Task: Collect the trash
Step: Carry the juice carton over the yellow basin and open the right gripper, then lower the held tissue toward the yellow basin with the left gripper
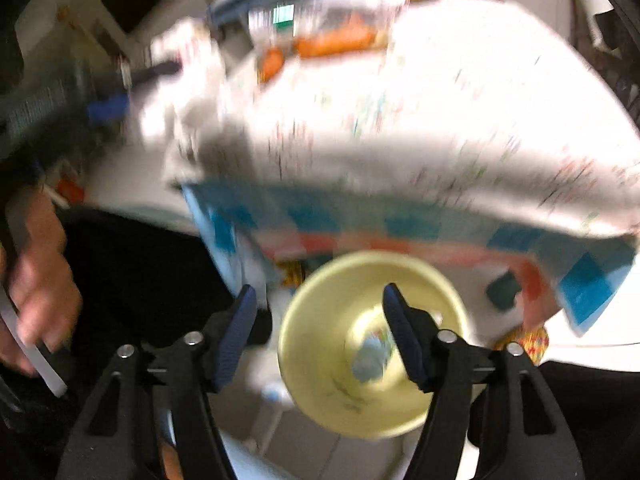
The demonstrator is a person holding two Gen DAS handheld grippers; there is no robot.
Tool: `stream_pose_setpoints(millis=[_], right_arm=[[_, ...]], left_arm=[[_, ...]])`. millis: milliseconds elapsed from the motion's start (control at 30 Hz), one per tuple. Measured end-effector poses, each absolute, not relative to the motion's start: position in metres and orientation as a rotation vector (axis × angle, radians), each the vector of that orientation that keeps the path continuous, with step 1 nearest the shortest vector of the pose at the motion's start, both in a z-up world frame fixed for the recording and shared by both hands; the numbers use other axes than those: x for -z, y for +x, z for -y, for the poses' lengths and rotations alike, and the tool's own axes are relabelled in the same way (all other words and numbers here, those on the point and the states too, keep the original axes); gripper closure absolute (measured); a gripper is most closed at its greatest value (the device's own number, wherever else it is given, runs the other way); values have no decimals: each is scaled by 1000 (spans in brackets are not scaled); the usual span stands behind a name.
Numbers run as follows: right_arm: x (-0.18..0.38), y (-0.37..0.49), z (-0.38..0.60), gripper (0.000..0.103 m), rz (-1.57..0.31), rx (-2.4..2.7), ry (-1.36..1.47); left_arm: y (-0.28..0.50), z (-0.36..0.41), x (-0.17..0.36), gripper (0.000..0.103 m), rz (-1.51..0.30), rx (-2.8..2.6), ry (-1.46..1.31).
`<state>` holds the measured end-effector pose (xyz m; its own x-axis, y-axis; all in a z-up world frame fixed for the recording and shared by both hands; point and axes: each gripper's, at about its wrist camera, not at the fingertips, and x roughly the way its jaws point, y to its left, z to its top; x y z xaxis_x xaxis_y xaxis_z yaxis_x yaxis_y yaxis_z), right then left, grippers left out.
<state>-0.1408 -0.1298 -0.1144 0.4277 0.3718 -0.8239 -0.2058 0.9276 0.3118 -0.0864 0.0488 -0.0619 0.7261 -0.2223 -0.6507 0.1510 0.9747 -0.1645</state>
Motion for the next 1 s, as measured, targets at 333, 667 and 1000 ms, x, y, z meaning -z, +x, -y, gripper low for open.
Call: stream_pose_setpoints(millis=[333, 667, 1000], right_arm=[[69, -150, 175, 28, -789, -160, 285], [64, -148, 189, 27, -750, -132, 326], [62, -152, 192, 26, -741, -132, 328]], left_arm=[[-129, -10, 92, 78, -868, 375, -28], [-142, 19, 122, 58, -1012, 457, 59], [-139, 1, 100, 50, -922, 427, -13]])
